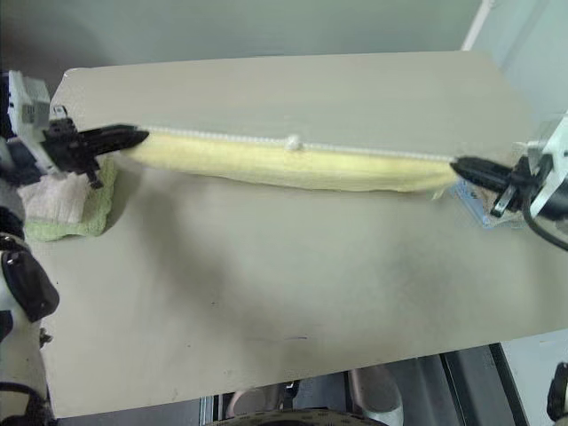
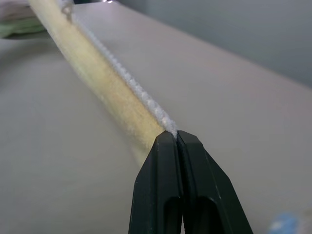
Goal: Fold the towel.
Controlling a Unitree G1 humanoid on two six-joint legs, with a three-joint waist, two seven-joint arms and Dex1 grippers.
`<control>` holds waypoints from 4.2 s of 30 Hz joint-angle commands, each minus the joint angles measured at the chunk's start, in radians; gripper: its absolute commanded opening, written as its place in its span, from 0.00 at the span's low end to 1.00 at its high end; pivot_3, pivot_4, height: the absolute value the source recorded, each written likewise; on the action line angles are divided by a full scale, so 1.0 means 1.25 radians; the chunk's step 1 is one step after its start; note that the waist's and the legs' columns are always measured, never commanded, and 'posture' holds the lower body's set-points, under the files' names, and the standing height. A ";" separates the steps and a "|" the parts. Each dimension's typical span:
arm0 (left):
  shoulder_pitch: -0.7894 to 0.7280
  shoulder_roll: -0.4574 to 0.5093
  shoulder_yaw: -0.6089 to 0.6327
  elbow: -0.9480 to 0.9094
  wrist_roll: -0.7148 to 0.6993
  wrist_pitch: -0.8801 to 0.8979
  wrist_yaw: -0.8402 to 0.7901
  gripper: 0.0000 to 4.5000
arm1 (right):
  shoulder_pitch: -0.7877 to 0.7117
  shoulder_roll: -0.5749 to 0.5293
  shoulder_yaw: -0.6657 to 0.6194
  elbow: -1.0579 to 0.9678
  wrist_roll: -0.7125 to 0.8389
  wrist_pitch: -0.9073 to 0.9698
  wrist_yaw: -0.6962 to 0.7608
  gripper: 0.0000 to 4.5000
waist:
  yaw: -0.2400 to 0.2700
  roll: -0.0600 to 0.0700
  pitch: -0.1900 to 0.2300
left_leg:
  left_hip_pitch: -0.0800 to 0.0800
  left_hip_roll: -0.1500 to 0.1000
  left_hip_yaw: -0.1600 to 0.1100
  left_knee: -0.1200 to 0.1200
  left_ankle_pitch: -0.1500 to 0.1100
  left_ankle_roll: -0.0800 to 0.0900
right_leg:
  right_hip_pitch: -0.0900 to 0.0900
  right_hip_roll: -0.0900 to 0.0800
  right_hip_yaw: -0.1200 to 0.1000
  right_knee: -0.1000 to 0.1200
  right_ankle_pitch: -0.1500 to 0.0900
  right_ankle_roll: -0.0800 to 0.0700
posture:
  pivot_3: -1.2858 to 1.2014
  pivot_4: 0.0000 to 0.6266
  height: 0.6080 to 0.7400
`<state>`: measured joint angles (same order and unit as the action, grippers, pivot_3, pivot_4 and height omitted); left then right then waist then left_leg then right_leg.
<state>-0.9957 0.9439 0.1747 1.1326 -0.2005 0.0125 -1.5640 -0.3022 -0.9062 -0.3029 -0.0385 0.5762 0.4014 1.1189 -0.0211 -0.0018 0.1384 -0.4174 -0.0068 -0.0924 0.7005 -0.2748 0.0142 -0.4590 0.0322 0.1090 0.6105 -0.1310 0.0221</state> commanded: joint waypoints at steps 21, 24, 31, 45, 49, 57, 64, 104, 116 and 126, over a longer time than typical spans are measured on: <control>0.784 0.436 -0.094 -0.595 -0.510 0.405 -0.040 0.00 | 0.418 -0.033 -0.105 -0.301 0.045 0.067 0.049 0.00 | 0.003 -0.002 -0.002 | -0.001 0.000 -0.001 -0.002 0.000 -0.009 | -0.005 0.001 0.001 0.005 -0.003 -0.009 | 0.52 0.24 1.00; 0.791 0.443 -0.090 -0.576 -0.499 0.388 -0.040 0.00 | 0.440 -0.045 -0.122 -0.299 0.051 0.060 0.085 0.00 | 0.003 -0.002 -0.002 | -0.002 0.000 -0.001 -0.002 -0.001 -0.011 | -0.006 0.002 0.001 0.006 -0.003 -0.010 | 0.52 0.24 1.00; 0.588 0.346 -0.138 -0.442 -0.376 0.323 -0.040 0.00 | 0.339 -0.059 -0.050 -0.220 0.020 0.030 0.099 0.00 | 0.003 -0.001 -0.003 | -0.001 0.000 -0.002 -0.002 -0.001 -0.011 | -0.007 0.002 0.001 0.007 -0.003 -0.011 | 0.52 0.24 1.00; 0.268 0.150 -0.157 -0.170 -0.166 0.144 -0.010 0.00 | 0.044 0.030 0.115 0.040 -0.100 -0.074 0.028 0.00 | 0.005 -0.001 -0.004 | 0.001 0.001 -0.002 -0.001 0.001 -0.008 | -0.006 0.002 0.000 0.010 -0.003 -0.010 | 0.52 0.24 1.00; 0.208 0.103 -0.152 -0.061 -0.100 0.042 0.035 0.00 | -0.026 0.073 0.152 0.107 -0.136 -0.094 0.001 0.00 | 0.005 -0.001 -0.004 | 0.001 0.001 -0.002 -0.001 0.002 -0.006 | -0.006 0.002 0.000 0.010 -0.001 -0.008 | 0.52 0.24 1.00; 0.139 0.040 -0.118 0.032 -0.044 -0.040 0.080 0.00 | -0.082 0.116 0.182 0.186 -0.183 -0.139 -0.012 0.00 | 0.005 -0.001 -0.004 | 0.000 0.000 -0.002 -0.001 0.003 -0.005 | -0.005 0.002 0.000 0.009 0.000 -0.007 | 0.52 0.24 1.00; 0.121 0.010 -0.102 0.055 -0.005 -0.062 0.069 0.00 | -0.100 0.134 0.188 0.218 -0.203 -0.144 -0.031 0.00 | 0.005 -0.001 -0.004 | -0.001 0.000 -0.002 -0.001 0.003 -0.004 | -0.004 0.001 0.000 0.002 0.004 -0.004 | 0.52 0.24 1.00; 0.362 -0.167 -0.016 -0.543 -0.198 0.063 0.032 1.00 | 0.096 0.215 -0.154 -0.207 0.463 0.584 -0.413 1.00 | 0.006 -0.001 -0.003 | -0.002 0.000 0.001 -0.001 0.004 -0.003 | -0.002 0.001 0.000 -0.001 0.001 0.000 | 0.52 0.24 1.00; 0.501 -0.181 -0.081 -0.854 -0.255 0.249 0.096 1.00 | 0.279 0.188 -0.132 -0.196 0.982 0.613 -0.883 1.00 | 0.014 -0.001 -0.003 | 0.000 0.000 0.000 -0.001 0.003 -0.003 | 0.000 0.001 0.002 -0.001 -0.003 0.008 | 0.52 0.24 1.00; 0.466 -0.219 -0.142 -0.828 -0.227 0.234 0.117 1.00 | 0.380 0.203 -0.072 -0.212 1.117 0.480 -1.034 1.00 | 0.015 -0.001 -0.004 | -0.001 -0.001 -0.001 -0.001 0.001 -0.003 | -0.001 0.001 0.002 -0.001 -0.004 0.008 | 0.52 0.24 1.00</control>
<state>-0.3885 0.6721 -0.0108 0.0980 -0.4854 0.3236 -1.4242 0.1654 -0.6638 -0.4022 -0.2786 1.9447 1.0244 -0.1499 -0.0021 -0.0030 0.1339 -0.4190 -0.0073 -0.0935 0.6993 -0.2735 0.0104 -0.4598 0.0331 0.1110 0.6086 -0.1357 0.0326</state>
